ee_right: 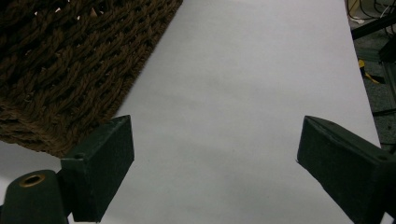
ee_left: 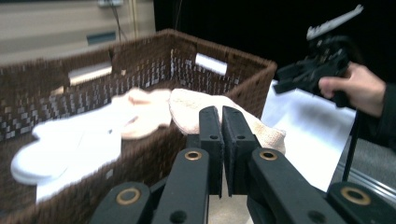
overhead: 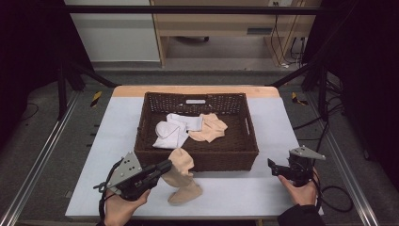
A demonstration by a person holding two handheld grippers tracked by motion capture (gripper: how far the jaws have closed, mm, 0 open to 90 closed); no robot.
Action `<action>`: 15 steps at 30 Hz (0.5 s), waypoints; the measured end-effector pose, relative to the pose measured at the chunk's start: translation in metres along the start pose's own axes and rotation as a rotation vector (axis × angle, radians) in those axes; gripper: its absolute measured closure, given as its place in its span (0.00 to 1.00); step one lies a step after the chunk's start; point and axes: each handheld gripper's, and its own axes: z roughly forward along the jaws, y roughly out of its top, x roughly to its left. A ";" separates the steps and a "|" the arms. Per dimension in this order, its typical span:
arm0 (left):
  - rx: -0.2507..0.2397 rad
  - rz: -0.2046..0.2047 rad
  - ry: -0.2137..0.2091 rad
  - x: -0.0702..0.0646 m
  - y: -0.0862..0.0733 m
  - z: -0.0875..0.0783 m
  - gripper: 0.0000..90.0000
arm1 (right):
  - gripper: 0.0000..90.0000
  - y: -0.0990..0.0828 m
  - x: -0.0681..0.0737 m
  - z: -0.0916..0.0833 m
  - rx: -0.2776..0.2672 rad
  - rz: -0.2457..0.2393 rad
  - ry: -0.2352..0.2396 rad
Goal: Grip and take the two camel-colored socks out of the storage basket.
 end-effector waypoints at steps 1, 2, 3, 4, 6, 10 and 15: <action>0.008 -0.004 0.002 0.001 -0.003 0.000 0.97 | 0.12 0.000 0.000 0.000 0.001 0.001 0.000; 0.027 -0.020 0.006 0.003 -0.012 0.001 0.97 | 0.12 0.000 0.000 0.000 0.002 0.001 -0.002; 0.027 -0.020 0.006 0.003 -0.012 0.001 0.97 | 0.12 0.000 0.000 0.000 0.002 0.001 -0.002; 0.041 -0.028 0.009 0.005 -0.017 0.003 0.97 | 0.12 0.000 0.000 0.000 0.002 0.000 0.000; 0.060 -0.040 0.015 0.007 -0.025 0.005 0.97 | 0.12 0.000 0.000 0.000 0.005 0.000 0.003; 0.118 -0.054 0.036 0.013 -0.041 0.012 0.97 | 0.12 0.000 0.001 0.000 0.006 -0.002 0.004; 0.188 -0.058 0.068 0.019 -0.059 0.018 0.97 | 0.12 -0.001 0.001 0.002 0.015 -0.005 0.001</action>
